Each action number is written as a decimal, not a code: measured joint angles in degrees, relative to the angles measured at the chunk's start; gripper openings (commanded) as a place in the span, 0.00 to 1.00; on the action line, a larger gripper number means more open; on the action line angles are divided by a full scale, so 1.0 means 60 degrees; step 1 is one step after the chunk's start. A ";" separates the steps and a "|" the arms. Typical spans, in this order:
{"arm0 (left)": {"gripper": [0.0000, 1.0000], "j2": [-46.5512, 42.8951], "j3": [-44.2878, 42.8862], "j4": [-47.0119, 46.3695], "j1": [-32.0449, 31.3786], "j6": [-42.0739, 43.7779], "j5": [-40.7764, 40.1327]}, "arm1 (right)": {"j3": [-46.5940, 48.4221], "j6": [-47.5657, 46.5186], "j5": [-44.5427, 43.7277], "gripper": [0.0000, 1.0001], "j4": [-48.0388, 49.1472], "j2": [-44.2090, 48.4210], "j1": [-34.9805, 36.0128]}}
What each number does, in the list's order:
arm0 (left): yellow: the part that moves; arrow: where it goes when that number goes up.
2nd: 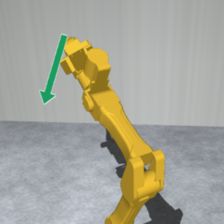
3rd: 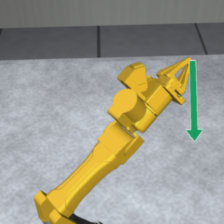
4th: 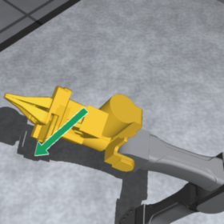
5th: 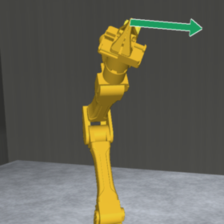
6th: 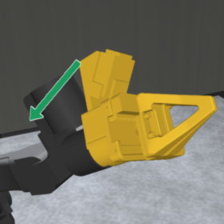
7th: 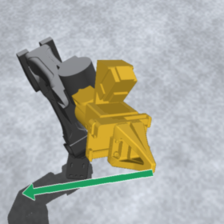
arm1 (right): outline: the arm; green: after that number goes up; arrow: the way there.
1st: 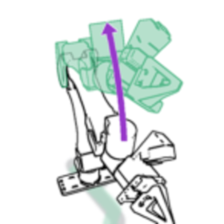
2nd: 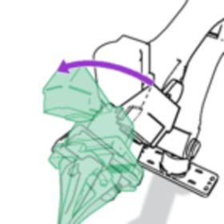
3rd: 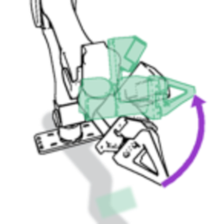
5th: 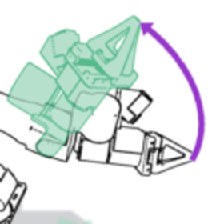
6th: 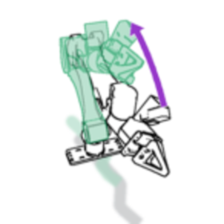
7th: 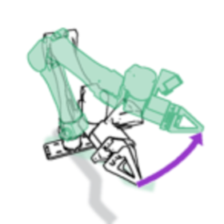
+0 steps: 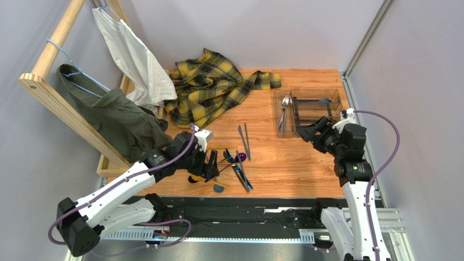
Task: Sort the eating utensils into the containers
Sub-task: Pick up the spoon from the center of the board.
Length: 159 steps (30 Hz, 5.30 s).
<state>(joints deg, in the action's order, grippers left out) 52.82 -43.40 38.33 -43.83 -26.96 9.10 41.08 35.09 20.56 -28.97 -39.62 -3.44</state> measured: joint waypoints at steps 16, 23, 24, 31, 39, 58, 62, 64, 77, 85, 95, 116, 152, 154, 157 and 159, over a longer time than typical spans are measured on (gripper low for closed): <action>0.64 0.1253 0.0685 -0.1002 0.0000 -0.0189 -0.0499 | -0.0790 0.0044 0.0838 0.72 -0.0310 0.0678 0.0000; 0.62 0.2419 0.0627 -0.1661 -0.0007 0.0117 -0.0492 | -0.0790 0.0044 0.0980 0.72 -0.0484 0.0874 0.0000; 0.62 0.2543 0.0601 -0.1756 -0.0018 0.0164 -0.0495 | -0.0790 0.0047 0.1005 0.72 -0.0525 0.0878 0.0000; 0.62 0.3446 0.0266 -0.2193 -0.0193 0.0627 -0.0703 | -0.0790 0.0120 0.1177 0.71 -0.0568 0.0889 0.0000; 0.56 0.5104 -0.0510 -0.2430 -0.0499 0.1071 -0.1071 | -0.0794 0.0142 0.1217 0.71 -0.0579 0.0951 0.0000; 0.00 0.6462 -0.1104 -0.2674 -0.0812 0.1377 -0.1399 | -0.1060 0.0146 0.1271 0.71 -0.0557 0.0860 0.0000; 0.00 0.6422 -0.1282 -0.2284 -0.0863 0.1377 -0.1672 | -0.1100 0.0157 0.1275 0.71 -0.0561 0.0871 0.0000; 0.00 0.6284 -0.1395 -0.2018 -0.0878 0.1377 -0.1807 | -0.1100 0.0178 0.1293 0.71 -0.0557 0.0878 0.0000; 0.00 0.4707 -0.2361 -0.0495 -0.0936 0.1253 -0.2838 | -0.1100 0.0186 0.1876 0.71 -0.0302 0.0878 0.0000; 0.00 0.4175 -0.2382 0.0109 -0.1111 0.1038 -0.3402 | -0.1162 0.0291 0.2382 0.72 0.0033 0.0856 0.0000; 0.00 0.3865 -0.2878 0.0011 -0.2674 0.1038 -0.3275 | -0.1206 0.0543 0.3300 0.74 0.0565 0.0772 0.0007; 0.00 0.5158 -0.4896 -0.0153 -0.4237 0.1005 -0.3104 | -0.2109 0.1523 0.4164 0.71 0.1388 0.0816 0.0991; 0.18 0.5807 -0.5723 -0.0029 -0.5133 0.1009 -0.3311 | -0.2663 0.2477 0.3442 0.00 0.2047 0.1399 0.1752; 0.26 0.5807 -0.5723 -0.0036 -0.5140 0.0994 -0.3413 | -0.2663 0.2466 0.3370 0.00 0.1982 0.1468 0.1752; 0.53 0.5792 -0.5705 0.0004 -0.5136 0.0958 -0.3606 | -0.2663 0.2364 0.3209 0.00 0.1902 0.1483 0.1752; 0.66 0.5756 -0.5665 0.0033 -0.5133 0.0889 -0.3785 | -0.2663 0.2317 0.3111 0.00 0.1796 0.1475 0.1752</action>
<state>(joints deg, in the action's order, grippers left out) 87.35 -77.38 38.52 -74.63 -21.63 -13.61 25.10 48.99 39.22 -18.20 -30.76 7.07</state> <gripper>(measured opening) 0.489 0.022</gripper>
